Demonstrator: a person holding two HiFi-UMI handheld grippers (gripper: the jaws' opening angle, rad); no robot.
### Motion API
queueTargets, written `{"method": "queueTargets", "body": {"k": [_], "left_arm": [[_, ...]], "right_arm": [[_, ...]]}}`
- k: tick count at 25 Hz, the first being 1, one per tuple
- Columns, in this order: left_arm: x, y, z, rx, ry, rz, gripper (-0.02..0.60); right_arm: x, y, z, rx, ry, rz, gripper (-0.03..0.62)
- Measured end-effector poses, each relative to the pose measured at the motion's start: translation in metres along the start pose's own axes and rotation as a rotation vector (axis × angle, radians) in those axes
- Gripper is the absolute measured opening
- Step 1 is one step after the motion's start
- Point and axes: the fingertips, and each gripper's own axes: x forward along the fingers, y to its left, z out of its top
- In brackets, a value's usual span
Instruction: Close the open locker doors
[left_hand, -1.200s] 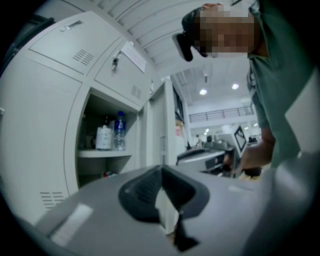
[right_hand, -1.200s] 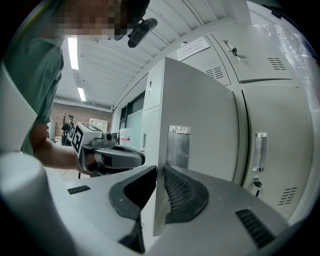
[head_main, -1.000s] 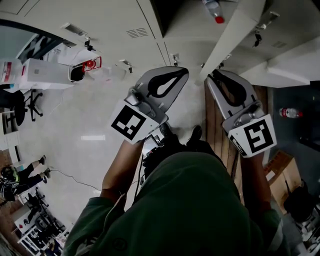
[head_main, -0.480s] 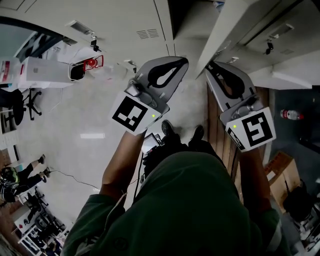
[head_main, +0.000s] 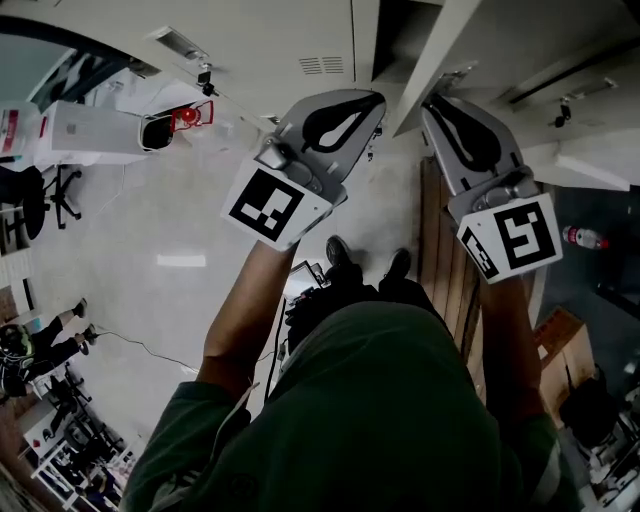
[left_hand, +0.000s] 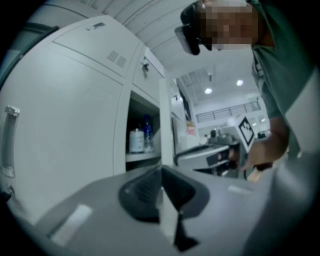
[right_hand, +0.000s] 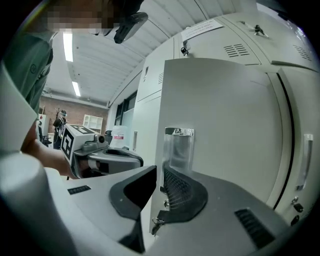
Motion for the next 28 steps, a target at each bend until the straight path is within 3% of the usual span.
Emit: {"method": "queueTargets", "body": {"k": [28], "left_arm": [[-0.005,0.075,-0.029,-0.048,0.007,0.022,0.003]], "right_arm": [[0.095,-0.063,-0.002,-0.006,0.016,-0.16,0.038]]}}
